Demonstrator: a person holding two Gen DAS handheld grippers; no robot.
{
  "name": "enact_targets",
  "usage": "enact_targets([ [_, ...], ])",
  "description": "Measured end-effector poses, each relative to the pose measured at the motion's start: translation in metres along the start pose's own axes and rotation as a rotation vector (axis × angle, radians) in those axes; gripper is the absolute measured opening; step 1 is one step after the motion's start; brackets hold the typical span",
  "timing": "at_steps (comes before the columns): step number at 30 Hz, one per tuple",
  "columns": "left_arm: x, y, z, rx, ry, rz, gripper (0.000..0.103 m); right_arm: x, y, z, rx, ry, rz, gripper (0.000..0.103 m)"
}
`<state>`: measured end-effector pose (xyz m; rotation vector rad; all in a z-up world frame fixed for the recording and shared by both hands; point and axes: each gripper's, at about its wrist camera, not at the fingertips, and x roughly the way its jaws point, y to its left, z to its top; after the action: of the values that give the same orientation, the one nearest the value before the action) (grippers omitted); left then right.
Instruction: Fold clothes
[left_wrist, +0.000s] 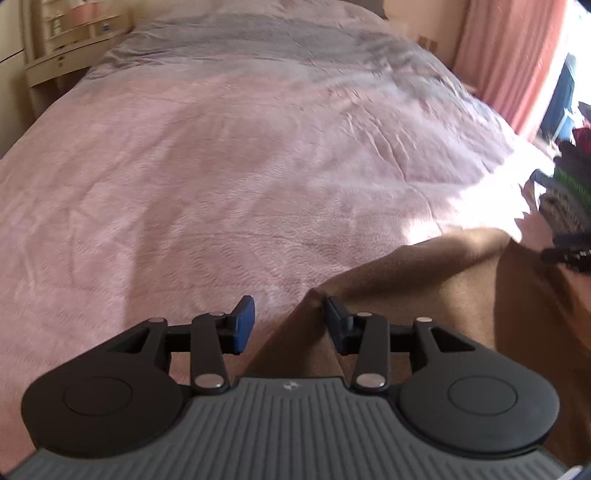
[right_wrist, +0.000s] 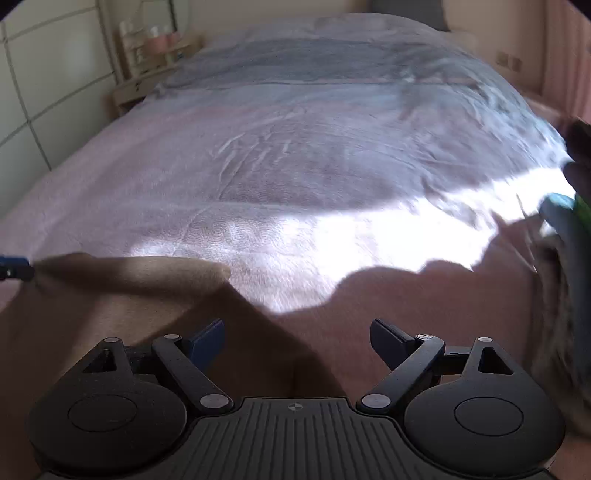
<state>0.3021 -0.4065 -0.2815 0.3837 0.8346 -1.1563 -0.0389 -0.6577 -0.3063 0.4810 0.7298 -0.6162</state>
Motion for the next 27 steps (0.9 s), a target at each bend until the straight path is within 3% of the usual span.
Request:
enact_targets([
  [4,-0.087,0.018,-0.051,-0.182,0.027,-0.076,0.037,-0.093,-0.015,-0.067,0.183,0.046,0.081,0.089],
  [7,-0.143,0.023,-0.119,-0.382,0.145,-0.123,0.036,-0.158,-0.014,-0.136,0.306,0.147,0.061,0.088],
  [12,-0.208,-0.006,-0.226,-0.709,0.333,-0.203,0.036,-0.240,0.000,-0.247,0.605,0.300,0.049,0.088],
  [16,-0.231,-0.025,-0.290,-1.007,0.352,-0.271,0.036,-0.271,0.012,-0.304,0.830,0.275,0.094,0.088],
  [20,-0.229,-0.037,-0.336,-1.322,0.312,-0.351,0.036,-0.272,-0.001,-0.327,1.021,0.187,0.128,0.087],
  [24,-0.216,-0.055,-0.360,-1.495,0.260,-0.407,0.034,-0.264,-0.006,-0.330,0.993,0.200,0.202,0.071],
  [25,-0.213,-0.060,-0.361,-1.507,0.250,-0.411,0.027,-0.260,-0.003,-0.329,0.962,0.207,0.216,0.066],
  [26,-0.213,-0.065,-0.357,-1.474,0.238,-0.396,0.013,-0.256,-0.001,-0.328,0.941,0.221,0.227,0.028],
  [27,-0.213,-0.069,-0.353,-1.442,0.226,-0.381,0.006,-0.254,0.000,-0.328,0.932,0.239,0.238,0.004],
])
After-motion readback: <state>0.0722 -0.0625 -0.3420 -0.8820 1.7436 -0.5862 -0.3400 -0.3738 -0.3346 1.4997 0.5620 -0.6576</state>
